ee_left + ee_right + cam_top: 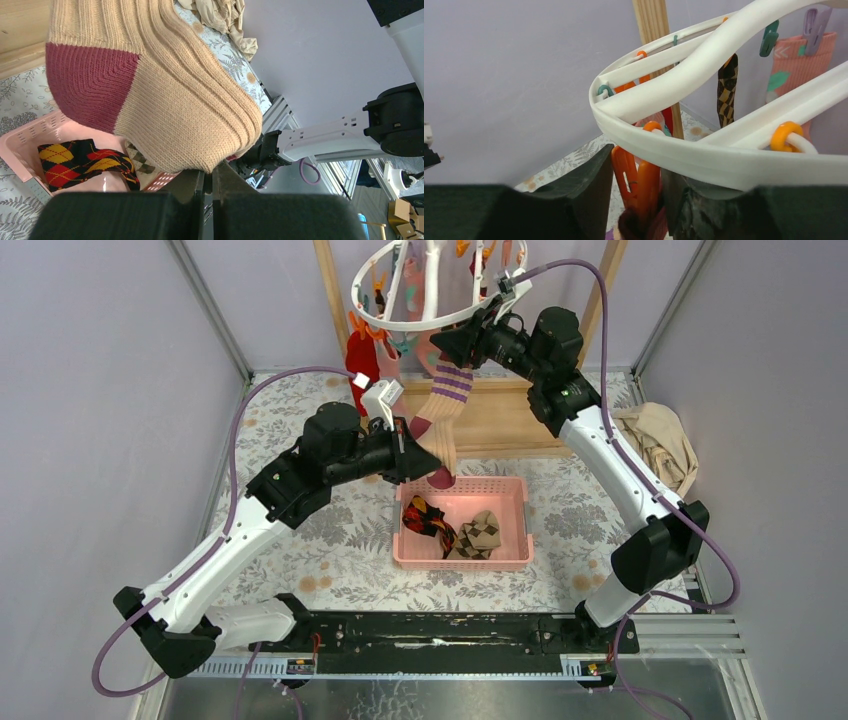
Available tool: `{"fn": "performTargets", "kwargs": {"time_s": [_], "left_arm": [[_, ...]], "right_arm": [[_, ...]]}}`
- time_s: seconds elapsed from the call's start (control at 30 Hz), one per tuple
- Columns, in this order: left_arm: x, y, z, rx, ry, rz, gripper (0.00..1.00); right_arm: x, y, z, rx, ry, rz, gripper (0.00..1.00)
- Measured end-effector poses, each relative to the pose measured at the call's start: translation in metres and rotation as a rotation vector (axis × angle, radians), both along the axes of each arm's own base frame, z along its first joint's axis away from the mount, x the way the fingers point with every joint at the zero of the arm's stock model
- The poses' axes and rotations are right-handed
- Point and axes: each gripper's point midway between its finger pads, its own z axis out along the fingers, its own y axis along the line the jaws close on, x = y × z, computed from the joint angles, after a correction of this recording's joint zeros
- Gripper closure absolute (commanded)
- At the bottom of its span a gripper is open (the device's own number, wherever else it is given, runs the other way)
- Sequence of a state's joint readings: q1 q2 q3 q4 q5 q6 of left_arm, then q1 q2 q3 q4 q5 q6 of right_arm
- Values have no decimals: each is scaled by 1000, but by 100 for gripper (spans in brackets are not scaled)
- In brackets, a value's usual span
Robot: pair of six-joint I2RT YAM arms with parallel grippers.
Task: Remove the socks clipped to the hanger
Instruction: Remove the sock from the hanger.
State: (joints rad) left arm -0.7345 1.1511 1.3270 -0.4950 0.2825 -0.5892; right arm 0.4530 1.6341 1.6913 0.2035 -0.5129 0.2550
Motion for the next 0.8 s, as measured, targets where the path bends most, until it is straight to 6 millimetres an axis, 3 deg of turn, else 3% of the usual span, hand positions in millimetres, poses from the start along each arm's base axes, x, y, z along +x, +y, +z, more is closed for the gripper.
{"fn": "performTargets", "kwargs": {"time_s": [0.2,0.5,0.63,0.8], "left_arm": [[0,0,0,0,0,0,95],[2,-2,-4,8,8,0,95],[3,-2,-5,11,11,0,95],[3,-3,-6,12,12,0,95]], "right_arm": [[3,-2,0,2,2,-20,26],[14,-15,-12,-45,45,-126,21],[16,-22,-7,-54,44,-165,19],[13,-27,3,-51,28,-188,24]]}}
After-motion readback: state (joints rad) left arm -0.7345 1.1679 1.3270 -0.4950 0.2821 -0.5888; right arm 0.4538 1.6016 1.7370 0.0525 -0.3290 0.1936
